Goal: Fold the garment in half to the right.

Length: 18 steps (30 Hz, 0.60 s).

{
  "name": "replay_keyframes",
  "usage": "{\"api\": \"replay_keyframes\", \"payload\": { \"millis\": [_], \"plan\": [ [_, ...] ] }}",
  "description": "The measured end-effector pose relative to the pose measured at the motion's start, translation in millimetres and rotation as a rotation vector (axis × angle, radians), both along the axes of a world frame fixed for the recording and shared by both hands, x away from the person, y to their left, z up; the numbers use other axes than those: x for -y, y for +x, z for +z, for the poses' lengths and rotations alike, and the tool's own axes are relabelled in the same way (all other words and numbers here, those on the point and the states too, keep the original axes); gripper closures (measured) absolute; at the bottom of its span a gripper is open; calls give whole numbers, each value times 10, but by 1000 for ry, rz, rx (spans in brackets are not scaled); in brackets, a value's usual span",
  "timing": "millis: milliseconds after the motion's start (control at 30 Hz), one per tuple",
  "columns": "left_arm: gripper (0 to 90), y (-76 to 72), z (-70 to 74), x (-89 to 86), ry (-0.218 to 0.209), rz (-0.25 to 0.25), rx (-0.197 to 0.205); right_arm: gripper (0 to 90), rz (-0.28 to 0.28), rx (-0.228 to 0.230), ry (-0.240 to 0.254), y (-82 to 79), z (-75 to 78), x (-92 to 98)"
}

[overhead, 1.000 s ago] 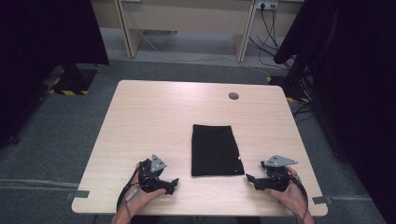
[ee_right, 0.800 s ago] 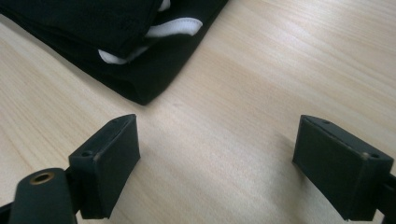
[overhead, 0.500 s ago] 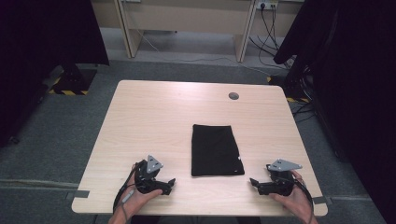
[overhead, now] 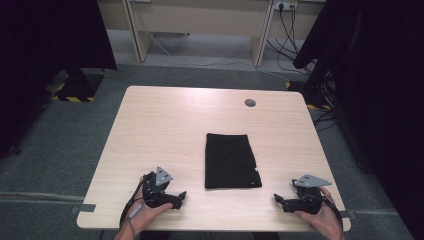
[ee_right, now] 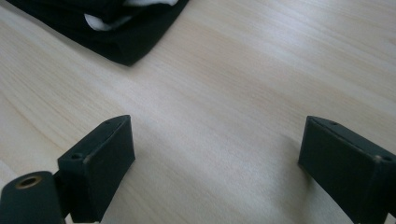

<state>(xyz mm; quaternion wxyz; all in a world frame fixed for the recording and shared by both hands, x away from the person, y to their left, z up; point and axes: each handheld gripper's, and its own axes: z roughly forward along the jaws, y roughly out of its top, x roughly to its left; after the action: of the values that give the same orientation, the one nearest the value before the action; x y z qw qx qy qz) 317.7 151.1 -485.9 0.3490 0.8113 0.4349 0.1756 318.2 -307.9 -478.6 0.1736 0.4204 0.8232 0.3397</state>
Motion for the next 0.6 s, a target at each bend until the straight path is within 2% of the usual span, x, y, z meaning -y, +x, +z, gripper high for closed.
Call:
{"api": "replay_keyframes", "payload": {
  "millis": [333,600],
  "plan": [
    [0,0,0,-2,0,-2,0,105,-24,3,2,-160,-3,94],
    [0,-13,-1,-35,0,-11,0,103,-31,14,10,-205,-14,111]
  ]
}}
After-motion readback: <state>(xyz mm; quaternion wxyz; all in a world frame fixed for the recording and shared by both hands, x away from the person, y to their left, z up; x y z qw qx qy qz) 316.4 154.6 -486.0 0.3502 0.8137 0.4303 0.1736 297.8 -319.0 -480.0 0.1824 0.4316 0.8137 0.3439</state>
